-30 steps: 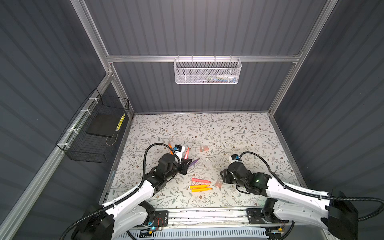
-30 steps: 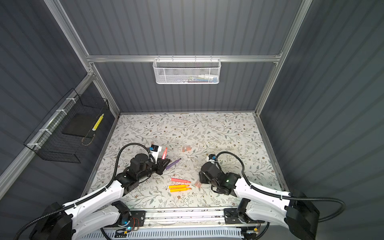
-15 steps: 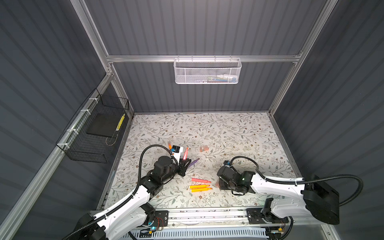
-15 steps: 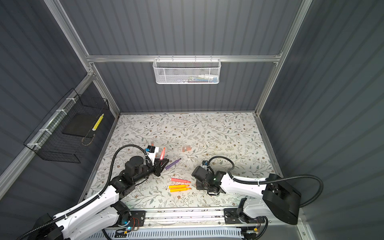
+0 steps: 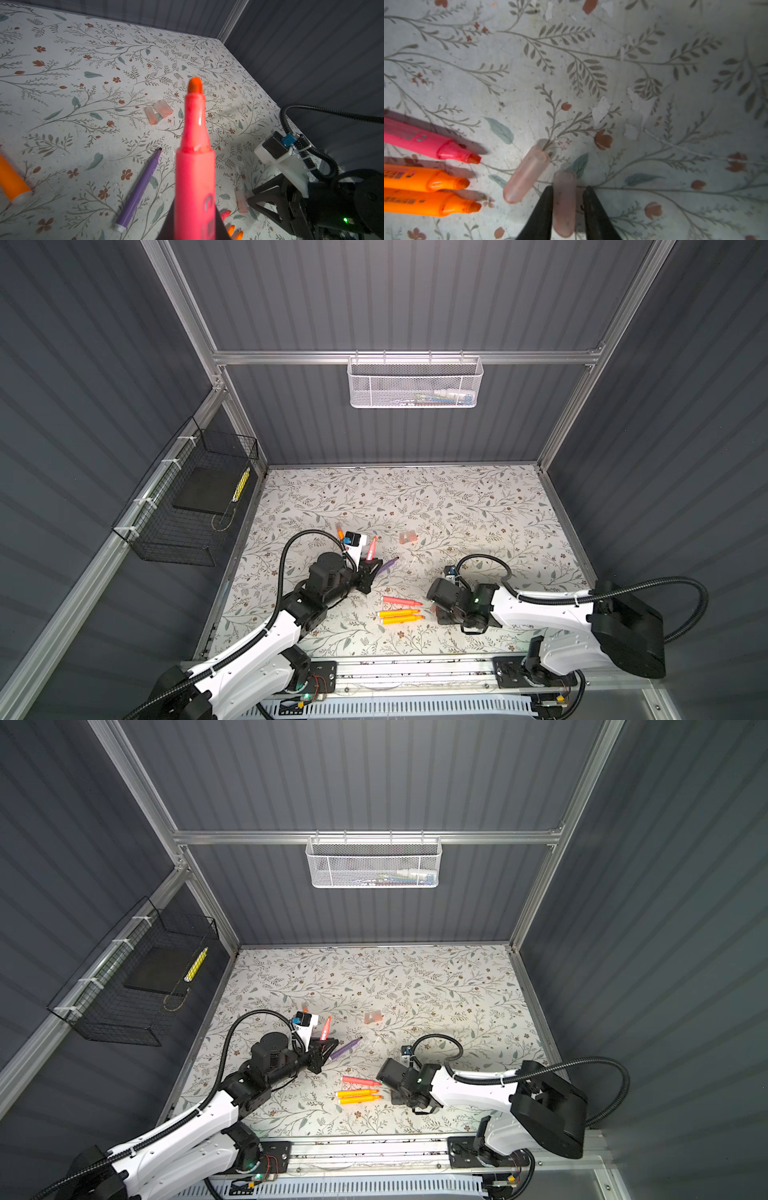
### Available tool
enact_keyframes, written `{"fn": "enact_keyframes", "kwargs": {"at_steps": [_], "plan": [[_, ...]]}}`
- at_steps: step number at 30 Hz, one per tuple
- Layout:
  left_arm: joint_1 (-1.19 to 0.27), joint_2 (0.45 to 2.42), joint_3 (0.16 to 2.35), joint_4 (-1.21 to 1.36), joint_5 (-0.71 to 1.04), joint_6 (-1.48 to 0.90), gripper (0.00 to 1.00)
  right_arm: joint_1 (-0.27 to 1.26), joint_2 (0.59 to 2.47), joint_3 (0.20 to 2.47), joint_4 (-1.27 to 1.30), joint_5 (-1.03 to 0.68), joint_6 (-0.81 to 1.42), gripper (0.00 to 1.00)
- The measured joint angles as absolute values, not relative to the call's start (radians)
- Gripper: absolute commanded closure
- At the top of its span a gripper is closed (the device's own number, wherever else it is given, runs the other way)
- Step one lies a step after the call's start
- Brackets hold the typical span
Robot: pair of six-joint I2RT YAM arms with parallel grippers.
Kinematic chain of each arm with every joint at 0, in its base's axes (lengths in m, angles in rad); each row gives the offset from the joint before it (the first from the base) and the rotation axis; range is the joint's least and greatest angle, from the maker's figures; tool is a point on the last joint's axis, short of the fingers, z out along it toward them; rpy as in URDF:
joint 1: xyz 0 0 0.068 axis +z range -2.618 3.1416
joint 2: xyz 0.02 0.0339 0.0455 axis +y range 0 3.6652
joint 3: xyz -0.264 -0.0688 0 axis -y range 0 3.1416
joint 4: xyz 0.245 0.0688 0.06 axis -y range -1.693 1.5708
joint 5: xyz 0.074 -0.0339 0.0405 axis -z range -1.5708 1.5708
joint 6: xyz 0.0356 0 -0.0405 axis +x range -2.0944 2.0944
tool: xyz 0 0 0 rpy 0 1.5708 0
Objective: Insert the pens into the pen caps
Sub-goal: 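Lower the right gripper over the pale pink caps and grasp one, then lift the pale pink cap with the right gripper toward the pink marker tip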
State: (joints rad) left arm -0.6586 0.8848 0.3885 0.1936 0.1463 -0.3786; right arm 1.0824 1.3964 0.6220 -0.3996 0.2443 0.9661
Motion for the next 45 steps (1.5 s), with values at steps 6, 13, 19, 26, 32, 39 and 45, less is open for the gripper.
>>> {"fn": "enact_keyframes", "kwargs": {"at_steps": [6, 13, 19, 26, 32, 39, 45], "plan": [[-0.66, 0.862, 0.385, 0.18, 0.146, -0.379, 1.0, 1.092, 1.442, 0.654, -0.397, 0.275, 0.97, 0.75], [-0.661, 0.861, 0.385, 0.171, 0.146, -0.379, 1.0, 1.102, 1.459, 0.663, -0.398, 0.304, 0.974, 0.84], [-0.664, 0.852, 0.385, 0.17, 0.147, -0.379, 1.0, 1.103, 1.441, 0.643, -0.375, 0.323, 0.995, 0.89], [-0.731, 0.864, 0.385, 0.186, 0.14, -0.377, 1.0, 1.085, 1.197, 0.521, -0.392, 0.391, 1.023, 0.94], [-0.846, 0.901, 0.385, 0.234, 0.115, -0.369, 1.0, 0.981, 0.845, 0.444, -0.341, 0.419, 1.003, 0.96], [-0.863, 0.944, 0.385, 0.335, 0.117, -0.376, 1.0, 0.895, 0.588, 0.414, -0.215, 0.421, 0.923, 0.95], [-0.864, 1.065, 0.4, 0.435, 0.17, -0.424, 1.0, 0.892, 0.588, 0.435, -0.063, 0.419, 0.852, 0.98]]}}
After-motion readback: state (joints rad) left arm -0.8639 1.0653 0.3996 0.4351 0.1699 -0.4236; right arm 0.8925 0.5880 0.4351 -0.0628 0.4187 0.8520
